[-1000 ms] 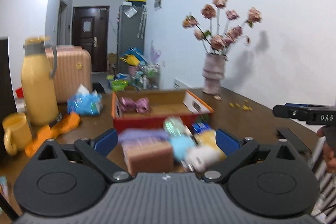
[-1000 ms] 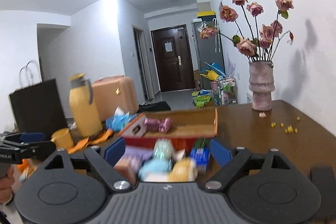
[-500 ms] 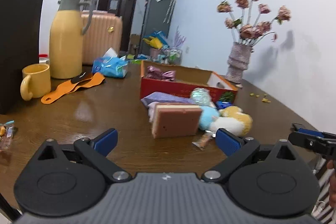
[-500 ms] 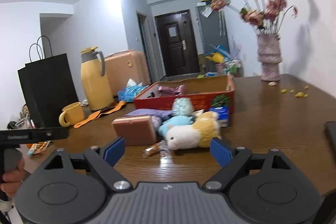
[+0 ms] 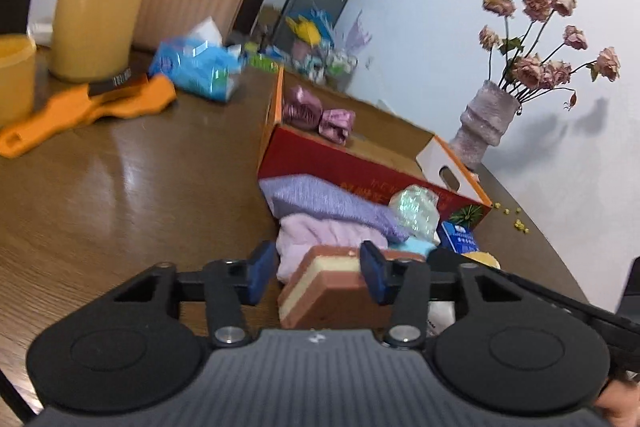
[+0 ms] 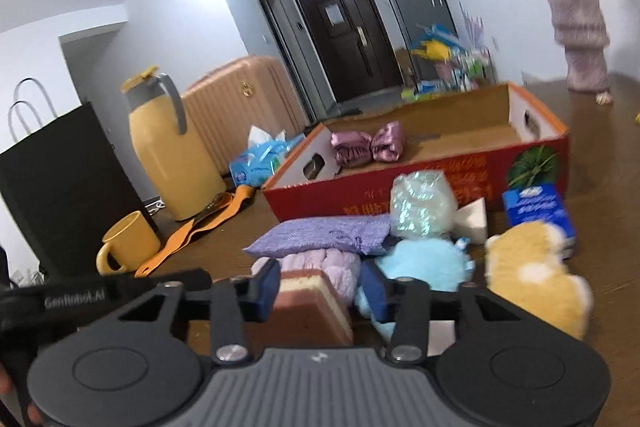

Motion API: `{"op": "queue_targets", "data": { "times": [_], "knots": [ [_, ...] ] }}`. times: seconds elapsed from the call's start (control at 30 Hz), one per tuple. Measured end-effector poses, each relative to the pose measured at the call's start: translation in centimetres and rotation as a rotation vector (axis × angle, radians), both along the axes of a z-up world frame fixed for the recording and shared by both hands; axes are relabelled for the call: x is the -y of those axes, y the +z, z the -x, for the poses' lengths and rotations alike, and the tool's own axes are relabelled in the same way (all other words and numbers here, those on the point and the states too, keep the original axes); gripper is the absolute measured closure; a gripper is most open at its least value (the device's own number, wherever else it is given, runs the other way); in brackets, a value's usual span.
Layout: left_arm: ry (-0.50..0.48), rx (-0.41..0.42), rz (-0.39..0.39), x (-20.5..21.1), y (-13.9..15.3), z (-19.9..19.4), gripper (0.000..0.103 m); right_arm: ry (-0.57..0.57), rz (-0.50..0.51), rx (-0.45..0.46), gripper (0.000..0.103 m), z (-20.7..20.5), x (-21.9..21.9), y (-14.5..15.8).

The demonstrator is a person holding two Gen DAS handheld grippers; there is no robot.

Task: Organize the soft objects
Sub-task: 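Reach the left tool to the brown sponge and grasp it, then carry the sponge with the left tool into the box and release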

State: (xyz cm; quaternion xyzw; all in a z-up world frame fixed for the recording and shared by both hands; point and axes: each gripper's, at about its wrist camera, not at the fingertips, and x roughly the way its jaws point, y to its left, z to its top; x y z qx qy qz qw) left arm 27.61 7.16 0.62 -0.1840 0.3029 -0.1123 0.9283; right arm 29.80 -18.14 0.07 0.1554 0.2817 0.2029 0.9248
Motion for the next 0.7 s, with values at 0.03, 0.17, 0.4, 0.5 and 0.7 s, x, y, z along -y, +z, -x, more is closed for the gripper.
{"op": "queue_targets", "data": {
  "times": [0.03, 0.17, 0.4, 0.5, 0.7],
  "knots": [
    [-0.014, -0.009, 0.015, -0.1, -0.4, -0.2, 0.070, 0.006, -0.009, -0.014, 0.072, -0.4, -0.1, -0.4],
    [-0.041, 0.000, 0.062, -0.7, -0.6, 1.0, 0.081, 0.051, -0.056, -0.027, 0.083, 0.2, -0.3, -0.8],
    [-0.061, -0.008, 0.075, -1.5, -1.6, 7.1, 0.081, 0.100, -0.027, -0.020, 0.082, 6.5, -1.0, -0.9],
    [-0.081, -0.003, 0.058, -1.1, -2.2, 10.0, 0.081, 0.103, -0.005, -0.017, 0.081, 9.7, -1.0, -1.5],
    [-0.155, 0.011, 0.051, -0.8, -2.7, 13.6, 0.069, 0.113, -0.015, -0.034, 0.081, 14.4, 0.1, -2.1]
  ]
}}
